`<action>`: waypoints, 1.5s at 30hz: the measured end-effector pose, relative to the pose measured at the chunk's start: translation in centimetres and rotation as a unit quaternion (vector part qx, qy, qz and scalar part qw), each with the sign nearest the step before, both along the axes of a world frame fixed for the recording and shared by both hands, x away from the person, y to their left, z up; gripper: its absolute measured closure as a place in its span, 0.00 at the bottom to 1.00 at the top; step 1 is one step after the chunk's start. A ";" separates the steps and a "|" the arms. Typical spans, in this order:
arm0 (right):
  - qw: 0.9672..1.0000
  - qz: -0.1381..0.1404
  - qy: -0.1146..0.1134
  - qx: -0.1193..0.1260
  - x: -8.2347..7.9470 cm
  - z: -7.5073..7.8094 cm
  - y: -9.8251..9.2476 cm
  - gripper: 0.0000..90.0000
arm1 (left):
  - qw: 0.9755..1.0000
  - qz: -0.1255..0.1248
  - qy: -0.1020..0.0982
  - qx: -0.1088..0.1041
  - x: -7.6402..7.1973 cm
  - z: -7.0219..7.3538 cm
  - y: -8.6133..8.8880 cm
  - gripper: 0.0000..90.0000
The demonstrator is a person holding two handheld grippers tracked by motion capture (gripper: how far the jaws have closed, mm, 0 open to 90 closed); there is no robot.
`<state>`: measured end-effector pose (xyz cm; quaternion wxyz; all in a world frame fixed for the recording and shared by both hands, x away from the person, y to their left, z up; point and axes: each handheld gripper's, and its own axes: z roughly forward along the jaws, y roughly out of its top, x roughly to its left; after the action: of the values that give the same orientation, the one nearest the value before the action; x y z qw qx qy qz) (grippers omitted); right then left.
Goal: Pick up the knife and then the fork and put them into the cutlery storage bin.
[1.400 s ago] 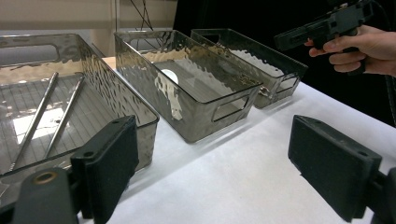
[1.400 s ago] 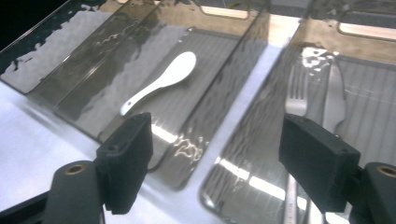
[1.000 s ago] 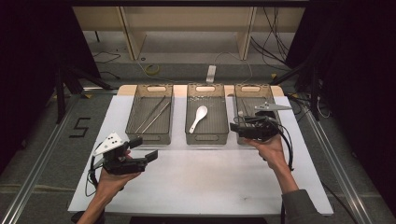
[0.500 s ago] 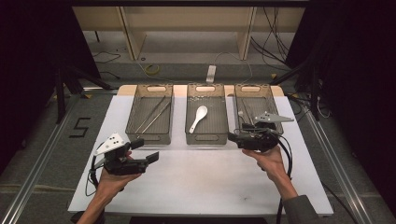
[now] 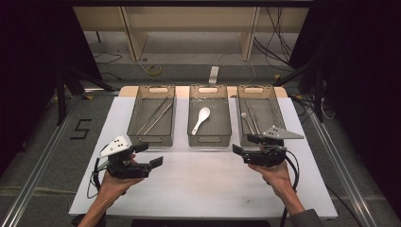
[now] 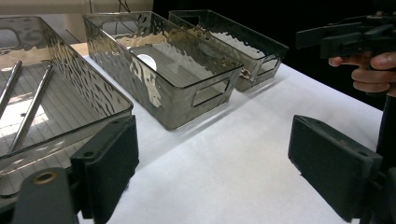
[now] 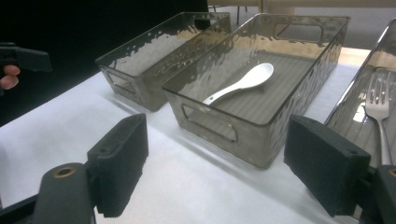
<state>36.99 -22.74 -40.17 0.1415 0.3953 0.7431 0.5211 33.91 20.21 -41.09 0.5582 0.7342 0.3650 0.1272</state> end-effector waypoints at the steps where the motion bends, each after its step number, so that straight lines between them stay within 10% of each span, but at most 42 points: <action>1: 1.000 0.001 -0.002 -0.001 -0.2 -0.1 -0.1 0.25 | 1.000 0.001 0.001 -0.001 0.0 0.0 0.0 0.17; 17: 0.999 0.003 -0.031 -0.004 -3.1 -0.8 -1.0 0.23 | 1.000 -0.006 0.001 0.008 -0.1 -0.1 -0.3 0.17; 45: 0.999 0.013 -0.010 -0.039 -5.4 -3.1 -1.0 0.21 | 0.999 -0.024 0.004 0.024 -0.2 -0.3 -0.8 0.17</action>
<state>31.58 -23.77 -43.31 0.1577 0.3745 0.7665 0.4973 33.74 19.37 -41.36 0.5415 0.7567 0.3462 0.1192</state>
